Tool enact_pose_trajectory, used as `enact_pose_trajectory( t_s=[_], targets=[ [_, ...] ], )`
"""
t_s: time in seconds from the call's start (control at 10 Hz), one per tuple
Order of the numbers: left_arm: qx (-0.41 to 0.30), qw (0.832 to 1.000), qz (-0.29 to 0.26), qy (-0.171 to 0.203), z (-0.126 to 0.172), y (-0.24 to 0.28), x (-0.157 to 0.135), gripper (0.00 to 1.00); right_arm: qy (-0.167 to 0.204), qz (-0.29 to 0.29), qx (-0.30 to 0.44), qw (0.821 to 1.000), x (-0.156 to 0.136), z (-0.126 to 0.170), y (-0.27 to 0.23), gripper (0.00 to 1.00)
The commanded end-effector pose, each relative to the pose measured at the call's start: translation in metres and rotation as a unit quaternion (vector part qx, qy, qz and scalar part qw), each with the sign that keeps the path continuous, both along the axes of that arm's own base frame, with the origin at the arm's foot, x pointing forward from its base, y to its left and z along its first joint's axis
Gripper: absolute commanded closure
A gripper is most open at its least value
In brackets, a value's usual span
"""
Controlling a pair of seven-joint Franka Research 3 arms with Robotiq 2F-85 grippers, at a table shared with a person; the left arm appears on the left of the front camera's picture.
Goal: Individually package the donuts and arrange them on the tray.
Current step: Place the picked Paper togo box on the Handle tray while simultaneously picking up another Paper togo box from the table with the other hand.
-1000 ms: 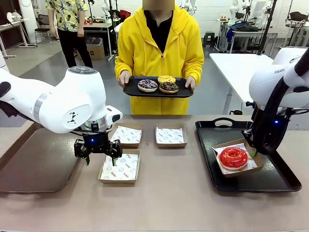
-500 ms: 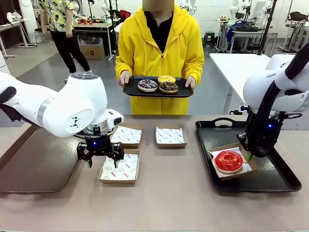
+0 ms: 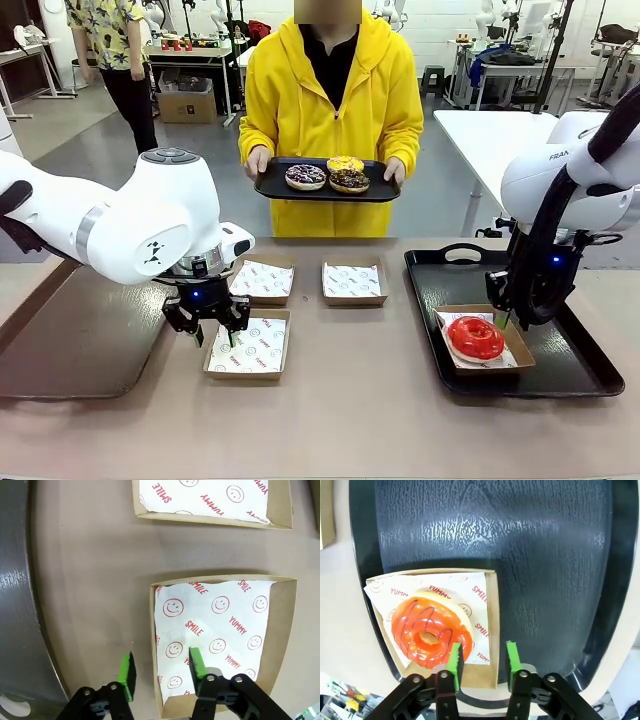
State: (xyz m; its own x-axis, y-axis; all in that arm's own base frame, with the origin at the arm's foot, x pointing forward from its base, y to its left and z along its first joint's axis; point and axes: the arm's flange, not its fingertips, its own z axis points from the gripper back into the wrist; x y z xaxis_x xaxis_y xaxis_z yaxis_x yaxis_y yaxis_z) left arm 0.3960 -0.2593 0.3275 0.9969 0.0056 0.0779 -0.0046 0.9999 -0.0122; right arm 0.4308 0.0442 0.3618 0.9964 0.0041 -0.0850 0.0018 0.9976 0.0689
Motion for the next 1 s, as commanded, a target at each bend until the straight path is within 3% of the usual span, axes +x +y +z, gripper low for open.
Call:
enact_pose_trajectory(
  t_s=[0.0,0.1,0.2,0.7,0.8,0.9],
  targets=[
    [-0.008,1.000,0.000,-0.008,0.001,0.000,-0.003,0.84,-0.005,-0.006,0.016,1.000,0.003,-0.001,0.002,0.00],
    [-0.009,1.000,-0.001,-0.007,0.001,0.000,-0.003,0.93,-0.005,-0.007,0.016,1.000,0.002,-0.001,0.002,0.03],
    [-0.009,1.000,-0.003,-0.007,0.002,0.001,-0.003,1.00,-0.004,-0.007,0.017,1.000,0.002,-0.001,0.002,0.00],
    [-0.011,1.000,0.000,-0.009,0.015,0.003,-0.002,1.00,-0.013,-0.006,0.030,0.999,0.000,0.005,-0.002,0.00],
    [-0.008,1.000,-0.005,-0.011,0.021,0.002,-0.002,1.00,-0.029,-0.005,0.044,0.999,-0.001,0.013,-0.007,0.00],
    [0.009,1.000,-0.013,-0.008,0.039,0.001,-0.003,1.00,-0.025,0.015,0.113,0.993,-0.006,0.032,-0.022,0.00]
  ],
)
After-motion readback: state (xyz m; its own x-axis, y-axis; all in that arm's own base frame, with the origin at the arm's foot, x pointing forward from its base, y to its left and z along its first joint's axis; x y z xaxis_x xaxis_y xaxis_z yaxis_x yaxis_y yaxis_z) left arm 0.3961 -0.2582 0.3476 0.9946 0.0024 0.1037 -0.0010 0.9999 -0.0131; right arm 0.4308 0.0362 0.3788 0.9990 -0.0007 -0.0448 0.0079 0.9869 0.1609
